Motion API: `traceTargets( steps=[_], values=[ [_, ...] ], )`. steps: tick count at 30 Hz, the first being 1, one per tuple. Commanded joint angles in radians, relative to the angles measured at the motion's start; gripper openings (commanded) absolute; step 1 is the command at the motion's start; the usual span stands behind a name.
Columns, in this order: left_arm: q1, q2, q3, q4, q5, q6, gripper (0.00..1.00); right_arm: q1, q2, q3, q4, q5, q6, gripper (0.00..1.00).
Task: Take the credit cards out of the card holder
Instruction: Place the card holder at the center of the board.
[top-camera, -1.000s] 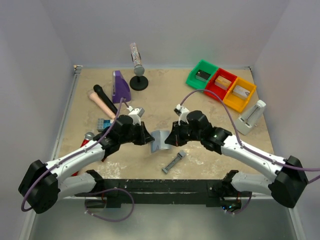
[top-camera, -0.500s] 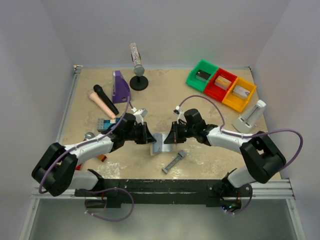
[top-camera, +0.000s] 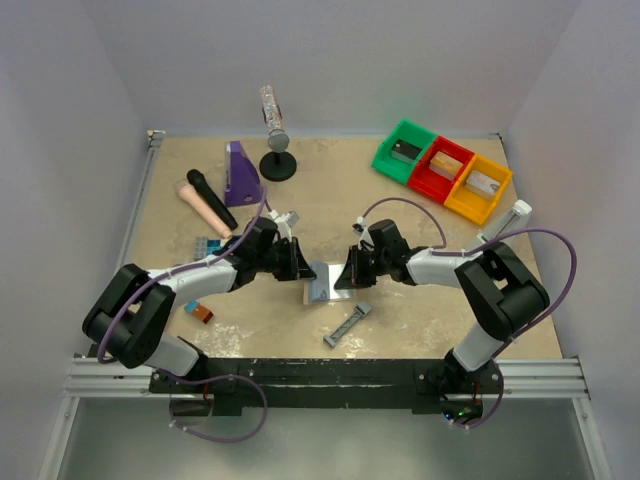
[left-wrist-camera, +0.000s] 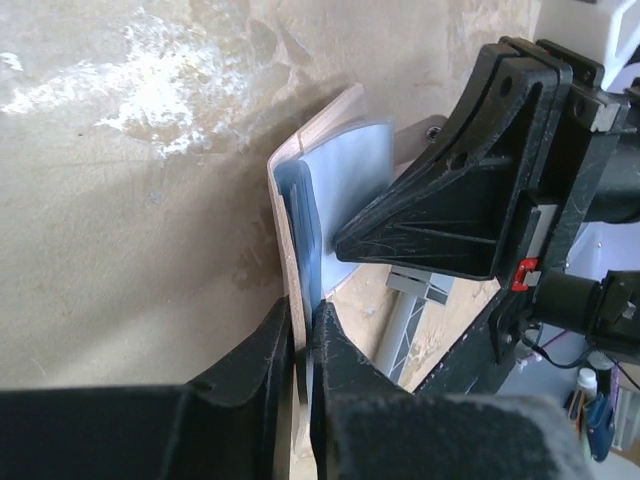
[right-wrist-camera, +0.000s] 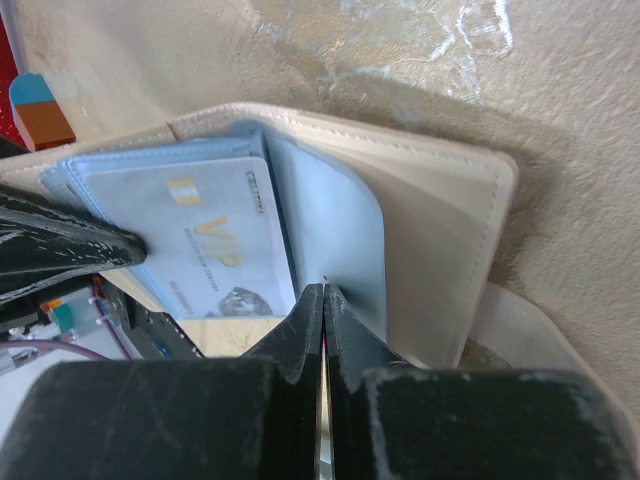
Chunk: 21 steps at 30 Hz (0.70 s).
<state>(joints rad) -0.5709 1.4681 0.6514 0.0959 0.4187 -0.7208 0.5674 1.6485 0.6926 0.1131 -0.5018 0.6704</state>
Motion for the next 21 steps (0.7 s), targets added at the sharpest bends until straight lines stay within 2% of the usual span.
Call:
traceTargets(
  steps=[1, 6, 13, 21],
  values=[
    [0.014, 0.006, 0.037, -0.079, -0.124, 0.044, 0.16, -0.004, 0.005, 0.031, 0.013, 0.04, -0.005, 0.0],
    [0.017, -0.006, 0.051, -0.179, -0.239, 0.012, 0.28, -0.008, -0.003, 0.03, -0.004, 0.062, -0.017, 0.0],
    [0.019, -0.005, 0.083, -0.248, -0.276, 0.017, 0.49, -0.006, -0.03, 0.033, -0.032, 0.072, -0.037, 0.0],
    [0.02, -0.119, 0.088, -0.32, -0.348, 0.03, 0.55, -0.004, -0.058, 0.039, -0.064, 0.085, -0.058, 0.0]
  ],
)
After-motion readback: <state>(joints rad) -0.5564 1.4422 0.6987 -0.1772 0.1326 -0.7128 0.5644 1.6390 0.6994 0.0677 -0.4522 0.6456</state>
